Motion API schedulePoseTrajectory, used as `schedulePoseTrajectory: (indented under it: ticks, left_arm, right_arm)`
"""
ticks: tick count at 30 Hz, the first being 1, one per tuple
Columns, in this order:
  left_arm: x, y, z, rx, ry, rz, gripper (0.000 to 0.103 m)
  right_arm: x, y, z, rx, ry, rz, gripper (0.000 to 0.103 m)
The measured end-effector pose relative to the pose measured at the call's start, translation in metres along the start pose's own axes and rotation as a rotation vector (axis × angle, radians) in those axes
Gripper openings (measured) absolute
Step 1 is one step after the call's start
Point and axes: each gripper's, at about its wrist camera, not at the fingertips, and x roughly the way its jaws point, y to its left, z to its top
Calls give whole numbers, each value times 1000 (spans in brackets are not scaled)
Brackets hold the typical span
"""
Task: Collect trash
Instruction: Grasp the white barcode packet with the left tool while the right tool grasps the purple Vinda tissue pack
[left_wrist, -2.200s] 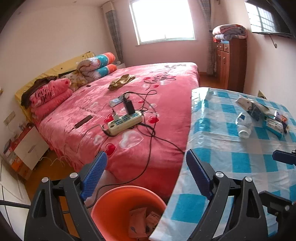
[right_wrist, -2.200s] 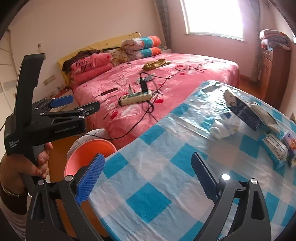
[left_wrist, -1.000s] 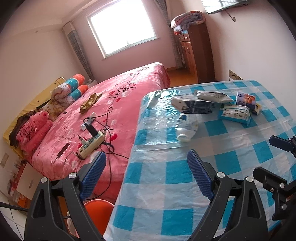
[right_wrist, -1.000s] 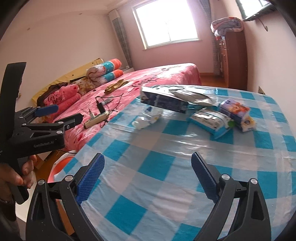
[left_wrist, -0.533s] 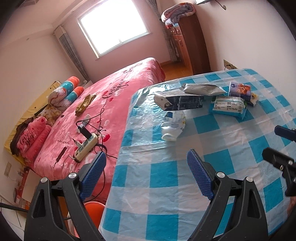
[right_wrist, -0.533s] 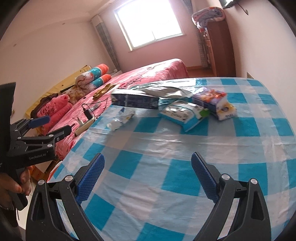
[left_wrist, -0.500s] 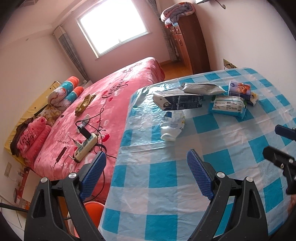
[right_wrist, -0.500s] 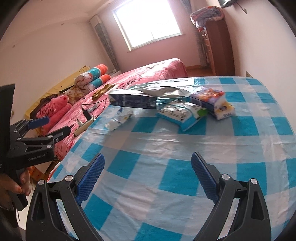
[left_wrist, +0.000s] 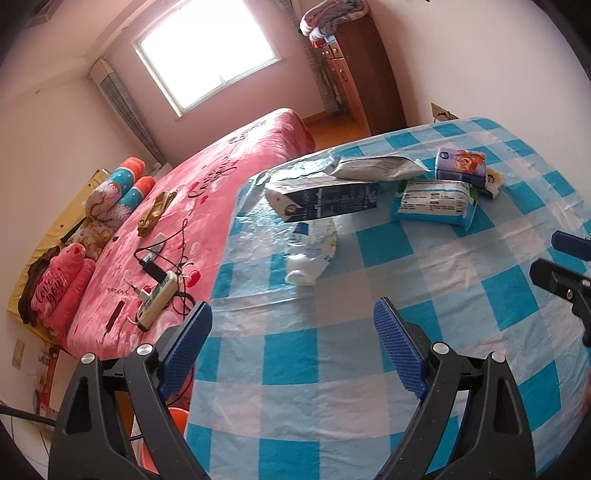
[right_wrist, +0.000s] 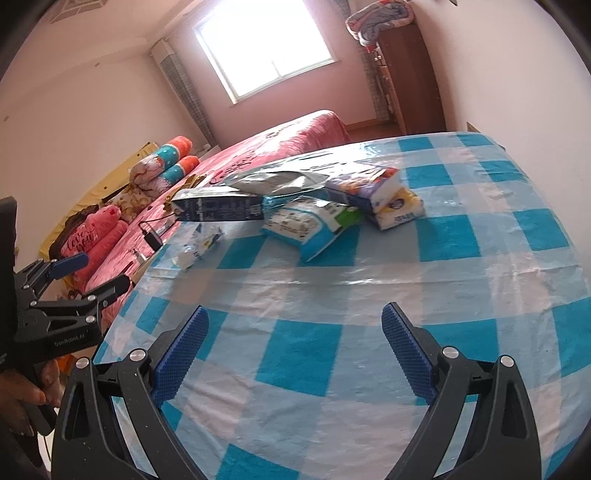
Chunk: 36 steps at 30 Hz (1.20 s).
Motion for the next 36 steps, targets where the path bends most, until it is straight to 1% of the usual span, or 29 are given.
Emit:
schedulePoseTrajectory:
  ticks: [9,12,16,20,21,25,27,29,32,36]
  left_arm:
    - [14,-23,8,21,17,-47,90]
    - [21,-28,11,15,21,-96,90]
    - [30,-37,18,-6,2,-232,90]
    - [41,-51,31,-21,-12,-363,90]
    - [45,-56,36,-29,-11,-405,90]
    - [59,-72,53,-79,2,-495,90]
    - [67,-79,59,-111,30,-526,90]
    - [75,-86,65,-135,55,-533,90]
    - [88,-94,73,-200,96,-546,89]
    - [101,-97,83,-280,123,-563,90]
  right_arm:
    - [0,-30,5,61,7,-49,94]
    - [1,-42,9,81,9,-75,94]
    - [3,-59,17,119,22,-107,94]
    - [6,-73,29,135,35,-112,94]
    - [7,-75,32,132,38,-114,94]
    - [12,-84,53,106,42,-120,94]
    - [16,-87,65,94,38,-116,94]
    - [24,-89,79,80,32,-107,94]
    - [34,-91,93,59,21,-94,94]
    - [41,-99,102,67,11,-105,94]
